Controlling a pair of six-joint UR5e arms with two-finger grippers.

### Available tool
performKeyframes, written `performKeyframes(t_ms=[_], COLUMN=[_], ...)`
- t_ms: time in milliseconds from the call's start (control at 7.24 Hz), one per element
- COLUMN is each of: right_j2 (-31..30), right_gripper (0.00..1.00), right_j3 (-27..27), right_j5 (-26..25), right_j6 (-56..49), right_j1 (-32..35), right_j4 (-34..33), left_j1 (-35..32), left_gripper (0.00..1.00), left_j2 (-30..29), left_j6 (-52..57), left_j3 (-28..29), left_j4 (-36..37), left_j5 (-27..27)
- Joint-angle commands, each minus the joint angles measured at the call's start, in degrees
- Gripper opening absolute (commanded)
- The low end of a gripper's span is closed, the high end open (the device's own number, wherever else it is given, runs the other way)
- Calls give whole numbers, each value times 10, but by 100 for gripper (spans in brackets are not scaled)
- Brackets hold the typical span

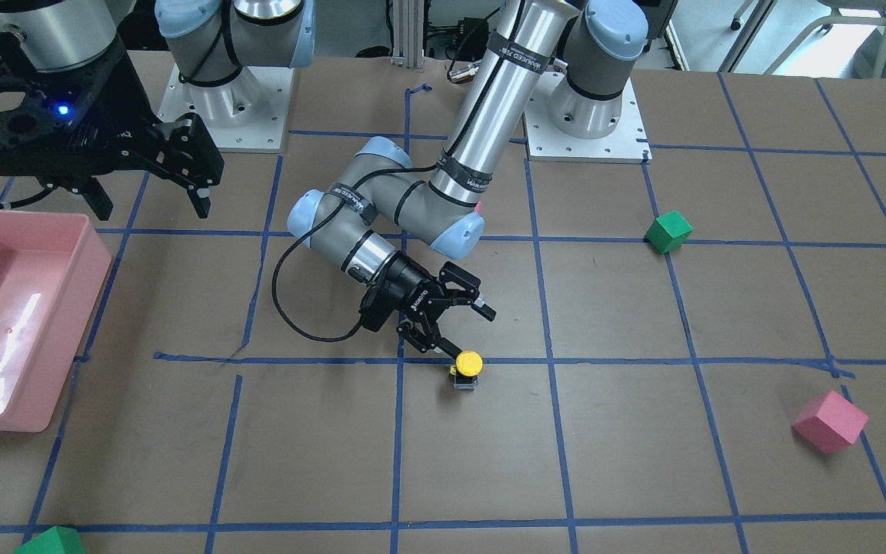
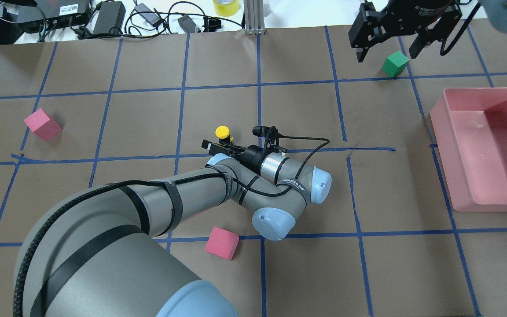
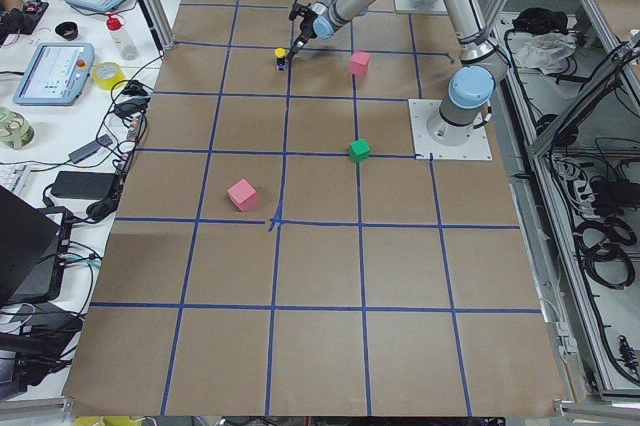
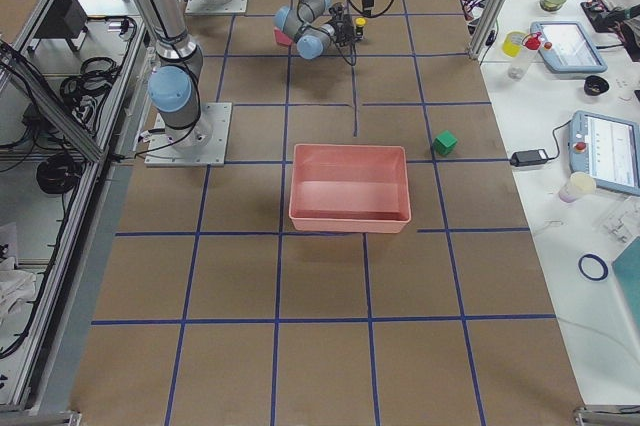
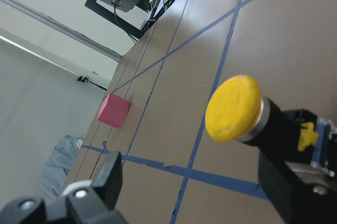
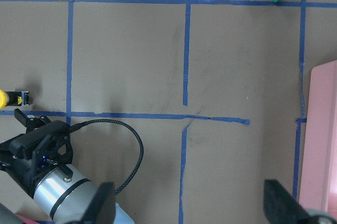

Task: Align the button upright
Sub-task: 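Lower the switch upright onto the table and open the left gripper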

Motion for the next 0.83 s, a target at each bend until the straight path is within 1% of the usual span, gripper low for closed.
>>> performKeyframes(t_ms=[0, 138, 276, 414, 552, 690], right_j2=[0, 0, 0, 0, 0, -1], right_gripper=[100, 100, 100, 100, 100, 100], right_j3=[0, 0, 0, 0, 0, 0], right_j5=[1, 2, 2, 2, 2, 2], right_j6=[0, 0, 0, 0, 0, 0], right_j1=[0, 0, 0, 0, 1, 1], right_j4=[0, 0, 0, 0, 0, 0], left_j1=[-9, -9, -9, -4, 9, 21], left_gripper=[100, 100, 100, 100, 100, 100], left_j2=[30, 48, 74, 101, 128, 154], left_j6=[6, 8, 9, 21, 82, 109], left_j3=[0, 1, 5, 7, 11, 12], left_j4=[-2, -39, -92, -121, -129, -153], left_j5=[-71, -132, -170, -210, -253, -275])
